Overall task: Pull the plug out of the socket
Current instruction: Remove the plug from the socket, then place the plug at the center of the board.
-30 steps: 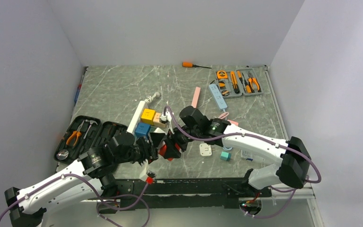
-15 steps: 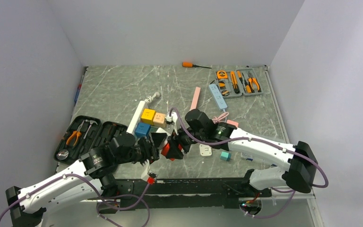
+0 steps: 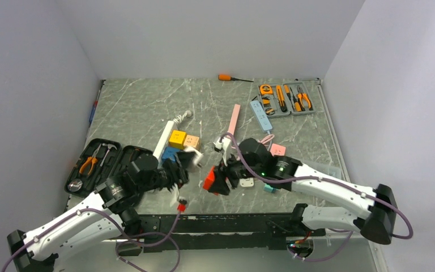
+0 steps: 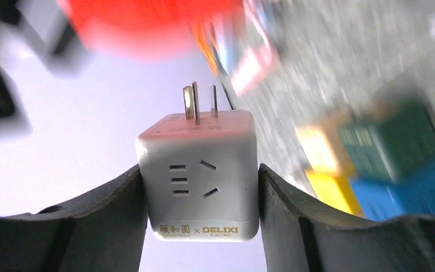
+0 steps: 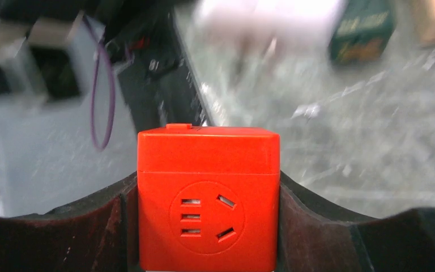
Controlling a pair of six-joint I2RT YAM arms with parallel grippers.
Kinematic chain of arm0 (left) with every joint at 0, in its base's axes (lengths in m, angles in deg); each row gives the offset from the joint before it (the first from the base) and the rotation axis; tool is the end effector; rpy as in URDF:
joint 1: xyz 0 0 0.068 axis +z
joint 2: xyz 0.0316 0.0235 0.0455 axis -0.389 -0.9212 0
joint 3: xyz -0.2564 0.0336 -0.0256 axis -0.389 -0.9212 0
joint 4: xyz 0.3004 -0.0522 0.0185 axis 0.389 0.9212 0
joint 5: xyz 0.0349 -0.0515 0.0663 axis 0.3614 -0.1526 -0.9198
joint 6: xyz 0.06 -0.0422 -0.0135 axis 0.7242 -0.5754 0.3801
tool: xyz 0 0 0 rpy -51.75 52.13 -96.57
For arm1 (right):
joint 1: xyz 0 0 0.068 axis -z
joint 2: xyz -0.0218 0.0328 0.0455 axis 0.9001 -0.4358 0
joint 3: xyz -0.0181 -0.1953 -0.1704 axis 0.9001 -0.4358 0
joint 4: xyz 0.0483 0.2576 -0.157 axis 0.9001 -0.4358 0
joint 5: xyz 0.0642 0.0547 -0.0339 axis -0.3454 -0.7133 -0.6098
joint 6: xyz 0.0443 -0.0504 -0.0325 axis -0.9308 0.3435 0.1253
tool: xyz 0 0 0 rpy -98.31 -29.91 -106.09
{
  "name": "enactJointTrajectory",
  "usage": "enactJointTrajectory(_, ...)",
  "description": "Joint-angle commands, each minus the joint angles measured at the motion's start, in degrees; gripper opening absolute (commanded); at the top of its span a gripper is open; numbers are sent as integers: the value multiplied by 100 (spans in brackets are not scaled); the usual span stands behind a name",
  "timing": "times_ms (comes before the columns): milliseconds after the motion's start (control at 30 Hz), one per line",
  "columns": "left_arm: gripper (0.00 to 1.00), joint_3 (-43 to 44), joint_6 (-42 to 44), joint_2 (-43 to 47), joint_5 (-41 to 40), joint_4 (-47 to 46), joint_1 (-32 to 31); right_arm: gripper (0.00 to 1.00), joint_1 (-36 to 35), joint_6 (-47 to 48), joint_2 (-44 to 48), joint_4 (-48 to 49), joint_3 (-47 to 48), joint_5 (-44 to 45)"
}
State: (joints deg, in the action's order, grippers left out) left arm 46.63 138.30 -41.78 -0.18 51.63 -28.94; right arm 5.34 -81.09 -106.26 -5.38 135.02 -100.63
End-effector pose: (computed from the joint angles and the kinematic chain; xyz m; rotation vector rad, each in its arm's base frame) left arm 0.1331 -0.1940 0.2499 1.9593 0.3107 0.3118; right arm 0.1483 0.2858 0.2571 -1.0803 1.9683 1.0856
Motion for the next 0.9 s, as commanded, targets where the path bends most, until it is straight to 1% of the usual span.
enactJointTrajectory(0, 0, -230, -27, 38, -2271, 1014, 766, 0, -163, -452, 893, -1523, -279, -649)
enactJointTrajectory(167, 0, -212, -28, -32, -2257, 986, 916, 0, -259, -729, 1270, -1381, -480, -574)
enactJointTrajectory(267, 0, -164, -13, -59, -2169, 909, 1017, 0, -296, -844, 1399, -1451, -520, -297)
enactJointTrajectory(333, 0, -47, -106, -130, -2117, 912, 1027, 0, -291, -921, 1436, -1556, -480, 217)
enactJointTrajectory(400, 0, 88, -225, -225, -2045, 892, 1028, 0, -242, -1037, 1322, -1767, -304, 1136)
enactJointTrajectory(467, 0, 265, -348, -367, -1990, 859, 1020, 0, 18, -1086, 1076, -1919, -127, 1716)
enactJointTrajectory(600, 0, 887, -728, -780, -1839, 913, 1011, 0, 865, -1123, 550, -1724, 155, 1912)
enactJointTrajectory(733, 0, 1798, -1384, -1533, -1734, 1443, 904, 0, 1541, -1156, 169, -1502, 277, 2159)
enactJointTrajectory(867, 0, 2645, -1879, -2276, -1680, 1971, 494, 0, 2137, -1389, -56, -1306, -41, 2416)
